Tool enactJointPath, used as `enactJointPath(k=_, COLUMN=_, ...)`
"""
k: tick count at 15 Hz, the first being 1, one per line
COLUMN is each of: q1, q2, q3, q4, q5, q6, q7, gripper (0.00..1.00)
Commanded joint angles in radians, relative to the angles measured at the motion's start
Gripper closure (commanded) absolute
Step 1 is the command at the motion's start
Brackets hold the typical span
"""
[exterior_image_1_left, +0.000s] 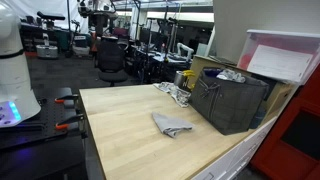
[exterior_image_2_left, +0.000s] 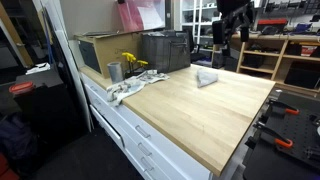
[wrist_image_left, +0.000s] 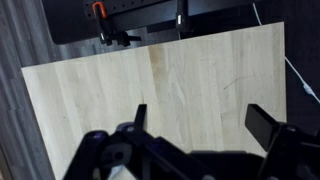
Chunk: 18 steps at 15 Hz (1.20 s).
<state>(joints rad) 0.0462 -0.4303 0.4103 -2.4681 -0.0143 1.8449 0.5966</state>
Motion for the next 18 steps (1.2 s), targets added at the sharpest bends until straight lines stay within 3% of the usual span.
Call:
enactJointPath(k=1, q1=0.036, q2=0.007, q3=-0.034, q4=0.002, q5=-0.014, q6=-0.003, q7=0.013, gripper=0.0)
enactJointPath(k=5, q1=0.015, q2=0.023, q3=-0.086, q4=0.02, q5=-0.026, q6=0.003, q7=-0.001, gripper=0.0)
enactJointPath(k=10, q1=-0.065, q2=0.078, q3=-0.252, q4=0.083, q5=-0.058, q6=-0.007, q7=-0.101, gripper=0.0)
enactJointPath(k=18, q1=-0.177, q2=0.323, q3=-0.489, q4=0.35, q5=0.055, q6=-0.066, q7=-0.255, gripper=0.0)
